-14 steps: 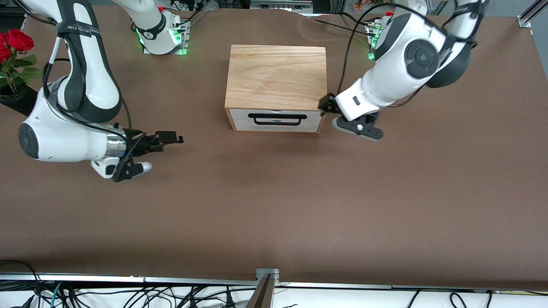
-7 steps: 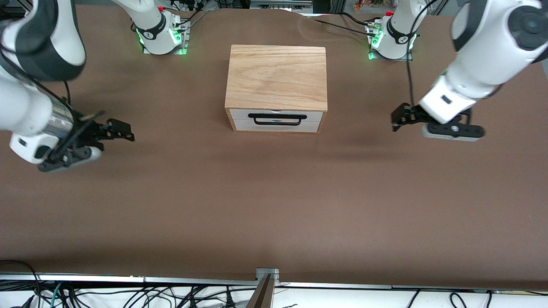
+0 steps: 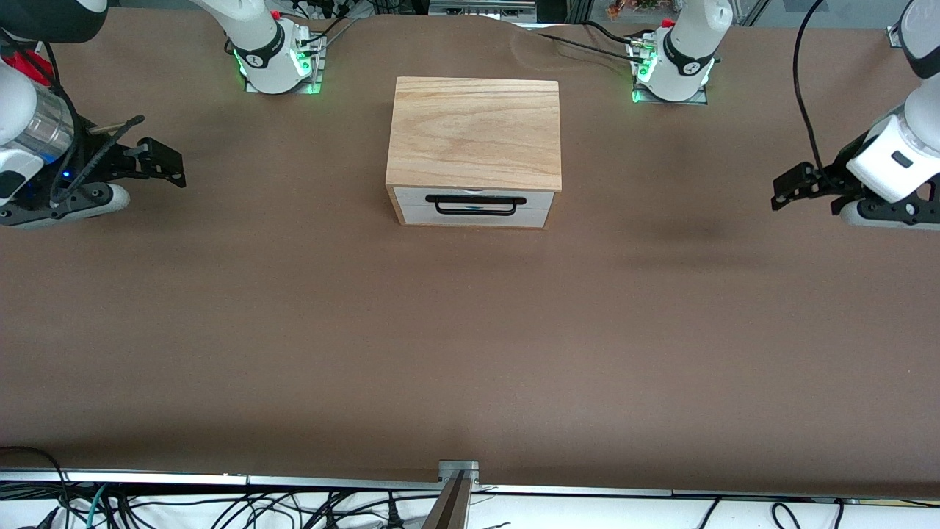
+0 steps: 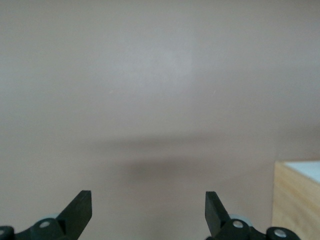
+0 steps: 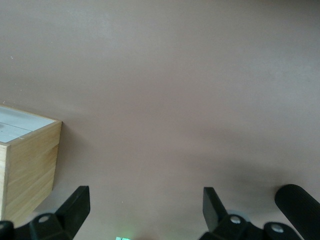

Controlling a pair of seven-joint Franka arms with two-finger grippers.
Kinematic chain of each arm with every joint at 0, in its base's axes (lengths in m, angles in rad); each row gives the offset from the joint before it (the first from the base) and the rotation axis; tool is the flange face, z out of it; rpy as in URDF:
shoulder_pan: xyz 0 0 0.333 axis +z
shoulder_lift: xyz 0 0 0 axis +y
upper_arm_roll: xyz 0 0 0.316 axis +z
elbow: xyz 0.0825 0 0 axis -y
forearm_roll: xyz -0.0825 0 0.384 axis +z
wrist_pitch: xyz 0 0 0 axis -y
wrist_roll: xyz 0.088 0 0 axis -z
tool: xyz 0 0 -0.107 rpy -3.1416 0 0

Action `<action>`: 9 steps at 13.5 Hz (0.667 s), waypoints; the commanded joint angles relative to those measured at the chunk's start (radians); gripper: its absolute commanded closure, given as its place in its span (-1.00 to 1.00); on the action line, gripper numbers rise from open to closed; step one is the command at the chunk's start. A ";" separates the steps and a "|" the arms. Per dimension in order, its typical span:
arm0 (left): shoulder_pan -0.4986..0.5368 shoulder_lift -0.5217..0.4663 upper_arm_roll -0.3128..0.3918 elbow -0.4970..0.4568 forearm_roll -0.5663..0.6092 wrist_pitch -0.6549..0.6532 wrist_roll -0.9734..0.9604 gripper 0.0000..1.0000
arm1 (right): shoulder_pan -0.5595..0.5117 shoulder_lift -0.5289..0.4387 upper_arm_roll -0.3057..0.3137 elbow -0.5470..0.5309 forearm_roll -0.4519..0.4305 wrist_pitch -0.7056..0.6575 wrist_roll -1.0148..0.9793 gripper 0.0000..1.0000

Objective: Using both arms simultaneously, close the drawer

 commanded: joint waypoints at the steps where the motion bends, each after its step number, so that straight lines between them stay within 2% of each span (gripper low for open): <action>1: -0.008 -0.013 -0.011 0.033 0.045 -0.057 -0.008 -1.00 | 0.006 -0.022 0.009 -0.018 -0.020 0.002 0.013 -1.00; 9: -0.007 -0.010 -0.015 0.033 0.045 -0.057 -0.006 -1.00 | 0.005 -0.016 0.008 0.005 -0.020 0.000 0.009 -1.00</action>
